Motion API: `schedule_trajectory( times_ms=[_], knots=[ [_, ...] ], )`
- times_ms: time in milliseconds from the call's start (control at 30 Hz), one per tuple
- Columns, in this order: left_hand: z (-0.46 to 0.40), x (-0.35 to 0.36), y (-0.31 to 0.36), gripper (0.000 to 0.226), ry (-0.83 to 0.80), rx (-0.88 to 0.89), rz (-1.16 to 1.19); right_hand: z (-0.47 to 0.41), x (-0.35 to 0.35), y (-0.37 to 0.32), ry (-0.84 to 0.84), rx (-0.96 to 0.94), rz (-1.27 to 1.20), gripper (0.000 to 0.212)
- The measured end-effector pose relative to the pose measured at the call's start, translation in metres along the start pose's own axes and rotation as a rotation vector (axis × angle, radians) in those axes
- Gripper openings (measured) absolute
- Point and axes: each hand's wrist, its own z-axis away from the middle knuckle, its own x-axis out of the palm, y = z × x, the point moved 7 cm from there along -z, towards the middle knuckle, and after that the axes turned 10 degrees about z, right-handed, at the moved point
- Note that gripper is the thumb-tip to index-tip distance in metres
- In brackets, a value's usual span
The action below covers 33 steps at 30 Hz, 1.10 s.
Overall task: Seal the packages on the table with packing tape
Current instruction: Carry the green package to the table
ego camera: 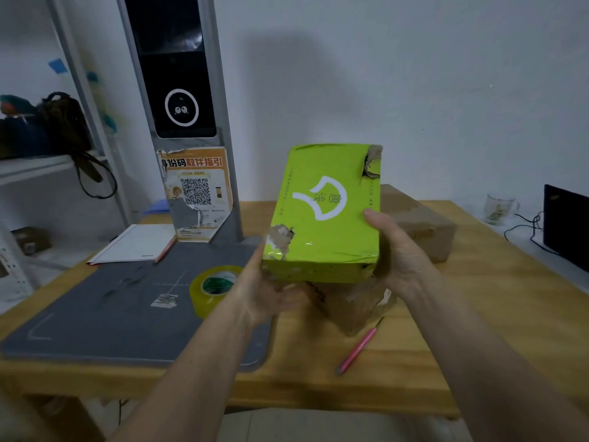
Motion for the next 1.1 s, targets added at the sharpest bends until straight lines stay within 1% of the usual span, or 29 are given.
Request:
schedule_trajectory(
  times_ms=[33, 100, 167, 233, 267, 300, 333, 367, 400, 467, 500, 567, 633, 700, 733, 767, 833, 900, 933, 967, 1000, 1033, 1100],
  knots=[
    [-0.001, -0.006, 0.004, 0.064, 0.09, 0.053, 0.01, 0.0, -0.003, -0.005, 0.052, -0.051, 0.08, 0.06],
    [0.001, -0.006, 0.012, 0.062, 0.166, 0.16, 0.043, 0.001, -0.005, -0.012, 0.133, -0.133, 0.219, 0.058],
    [0.007, -0.002, 0.023, 0.058, 0.232, 0.262, 0.018, 0.001, -0.007, -0.015, 0.204, -0.17, 0.31, 0.074],
    [0.016, 0.0, 0.028, 0.057, 0.305, 0.344, -0.082, 0.004, -0.007, -0.016, 0.285, -0.182, 0.389, 0.095],
    [0.02, 0.0, 0.029, 0.067, 0.325, 0.386, -0.151, 0.006, -0.009, -0.015, 0.35, -0.175, 0.465, 0.106],
    [0.025, 0.002, 0.029, 0.086, 0.324, 0.431, -0.233, 0.009, -0.01, -0.014, 0.421, -0.157, 0.568, 0.115],
    [0.029, 0.005, 0.027, 0.11, 0.291, 0.473, -0.338, 0.011, -0.01, -0.014, 0.49, -0.134, 0.673, 0.121],
    [0.032, 0.013, 0.023, 0.127, 0.229, 0.51, -0.456, 0.014, -0.009, -0.014, 0.545, -0.113, 0.764, 0.123],
    [0.034, 0.021, 0.018, 0.135, 0.162, 0.542, -0.575, 0.015, -0.006, -0.014, 0.584, -0.1, 0.831, 0.125],
    [0.032, 0.033, 0.008, 0.136, 0.056, 0.555, -0.716, 0.018, 0.004, -0.015, 0.62, -0.099, 0.908, 0.126],
    [0.031, 0.036, 0.003, 0.133, 0.021, 0.555, -0.725, 0.019, 0.009, -0.015, 0.629, -0.101, 0.923, 0.127],
    [0.025, 0.036, -0.003, 0.134, 0.01, 0.573, -0.635, 0.021, 0.016, -0.011, 0.637, -0.1, 0.883, 0.127],
    [0.022, 0.03, -0.008, 0.142, 0.086, 0.619, -0.502, 0.024, 0.02, -0.004, 0.648, -0.094, 0.807, 0.129],
    [0.023, 0.026, -0.013, 0.153, 0.158, 0.637, -0.423, 0.029, 0.025, 0.003, 0.671, -0.082, 0.789, 0.133],
    [0.023, 0.025, -0.013, 0.152, 0.16, 0.652, -0.423, 0.031, 0.027, 0.006, 0.68, -0.071, 0.794, 0.135],
    [0.022, 0.024, -0.011, 0.145, 0.146, 0.676, -0.444, 0.033, 0.029, 0.009, 0.686, -0.06, 0.798, 0.136],
    [0.02, 0.016, -0.004, 0.115, 0.101, 0.705, -0.471, 0.038, 0.032, 0.013, 0.677, -0.055, 0.789, 0.138],
    [0.016, 0.009, -0.002, 0.086, 0.004, 0.653, -0.326, 0.041, 0.034, 0.017, 0.648, -0.074, 0.759, 0.136],
    [0.015, 0.007, -0.002, 0.078, -0.036, 0.615, -0.258, 0.043, 0.035, 0.019, 0.63, -0.089, 0.732, 0.133],
    [0.014, 0.006, -0.003, 0.074, -0.042, 0.577, -0.216, 0.044, 0.035, 0.02, 0.61, -0.104, 0.693, 0.127],
    [0.013, 0.005, -0.003, 0.073, -0.041, 0.536, -0.165, 0.045, 0.034, 0.021, 0.588, -0.119, 0.635, 0.117],
    [0.012, 0.002, -0.004, 0.074, -0.03, 0.483, -0.07, 0.044, 0.033, 0.021, 0.568, -0.132, 0.553, 0.1],
    [0.006, -0.006, -0.012, 0.066, -0.013, 0.281, 0.215, 0.043, 0.026, 0.022, 0.567, -0.175, 0.382, 0.061]
  ],
)
